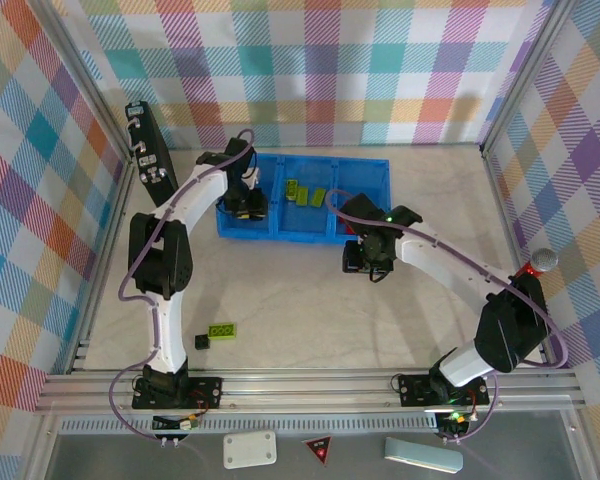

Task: Sort the legos into containers by color
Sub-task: Place the lego in the container.

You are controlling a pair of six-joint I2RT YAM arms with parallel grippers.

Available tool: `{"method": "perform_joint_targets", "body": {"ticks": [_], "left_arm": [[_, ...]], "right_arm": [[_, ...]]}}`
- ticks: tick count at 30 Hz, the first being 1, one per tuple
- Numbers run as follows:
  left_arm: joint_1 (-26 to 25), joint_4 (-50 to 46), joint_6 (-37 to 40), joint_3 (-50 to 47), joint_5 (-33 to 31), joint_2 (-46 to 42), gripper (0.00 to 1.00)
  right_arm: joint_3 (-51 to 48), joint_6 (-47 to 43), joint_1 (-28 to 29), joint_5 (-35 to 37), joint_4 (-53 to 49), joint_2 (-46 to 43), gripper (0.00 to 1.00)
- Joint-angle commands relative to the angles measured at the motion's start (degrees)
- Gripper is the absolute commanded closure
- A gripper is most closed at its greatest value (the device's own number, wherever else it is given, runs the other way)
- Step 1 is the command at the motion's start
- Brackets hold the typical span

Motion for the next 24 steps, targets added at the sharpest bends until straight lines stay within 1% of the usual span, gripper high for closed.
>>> {"method": "perform_joint_targets", "body": {"ticks": [1,7,15,24], "left_arm": [[2.0,2.4,0.2,3.3,6.0,2.6,0.61],[3.1,2.2,1.7,8.2,7.8,7.5,0.61],[3.2,2.9,2.2,12.9,9.7,12.5,0.61],[3.2,3.7,1.4,14.0,11.7,14.5,0.57]], "right_arm": [[0.8,1.7,0.4,0.2,-2.0,-1.9,0.52],[1.1,2.4,0.4,0.2,-2.4,-2.2,0.52],[2.1,3.3,0.5,-0.3,-3.3,-1.9,0.53],[2.2,4.3,1.0,-0.9,-3.0,-1.4,0.54]]}}
